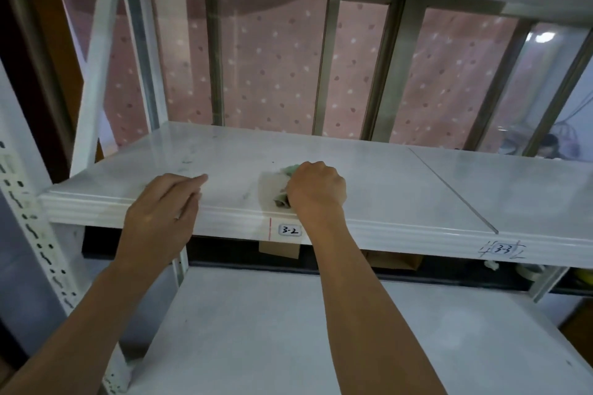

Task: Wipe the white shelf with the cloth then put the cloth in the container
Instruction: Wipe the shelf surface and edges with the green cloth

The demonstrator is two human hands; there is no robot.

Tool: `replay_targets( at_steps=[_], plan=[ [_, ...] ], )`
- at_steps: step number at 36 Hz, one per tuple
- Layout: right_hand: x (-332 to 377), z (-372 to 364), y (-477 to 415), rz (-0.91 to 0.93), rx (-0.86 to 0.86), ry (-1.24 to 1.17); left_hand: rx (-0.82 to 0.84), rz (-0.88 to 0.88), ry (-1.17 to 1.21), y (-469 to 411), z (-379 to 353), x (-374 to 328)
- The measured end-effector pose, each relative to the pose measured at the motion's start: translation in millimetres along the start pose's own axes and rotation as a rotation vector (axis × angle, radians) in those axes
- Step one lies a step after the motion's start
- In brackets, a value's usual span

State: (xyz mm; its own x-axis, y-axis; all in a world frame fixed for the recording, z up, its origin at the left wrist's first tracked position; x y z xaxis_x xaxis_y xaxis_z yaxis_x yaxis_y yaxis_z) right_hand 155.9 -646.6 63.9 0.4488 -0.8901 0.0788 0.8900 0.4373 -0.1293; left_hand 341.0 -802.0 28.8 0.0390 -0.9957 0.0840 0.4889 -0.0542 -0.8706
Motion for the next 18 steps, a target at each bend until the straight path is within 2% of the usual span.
replay_targets(
  at_steps=[5,7,11,18],
  plan=[
    [35,-1,3,0.029,0.011,-0.032,0.03,-0.041,0.044,-6,7,13],
    [29,1,3,-0.017,0.011,-0.05,0.013,-0.047,0.124,-10,8,15],
    [2,5,4,-0.11,-0.001,-0.036,-0.036,-0.182,0.112,-20,7,-3],
    [-40,8,-3,-0.223,0.014,-0.005,0.038,-0.105,0.318,-29,-15,1]
  ],
)
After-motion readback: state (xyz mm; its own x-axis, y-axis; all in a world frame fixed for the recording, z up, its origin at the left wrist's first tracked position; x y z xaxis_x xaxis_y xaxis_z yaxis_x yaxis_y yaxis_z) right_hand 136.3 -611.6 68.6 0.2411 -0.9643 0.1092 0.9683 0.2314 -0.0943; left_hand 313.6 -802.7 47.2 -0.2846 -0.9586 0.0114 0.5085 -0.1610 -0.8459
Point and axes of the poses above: each hand's wrist, its own y-axis away from the middle knuckle, its own z-axis out of the back of the hand, x = y × z, the point moved 7 cm from there along -y, towards the middle knuckle, and after that the axes turned 11 degrees about x, right-handed, at the moved point
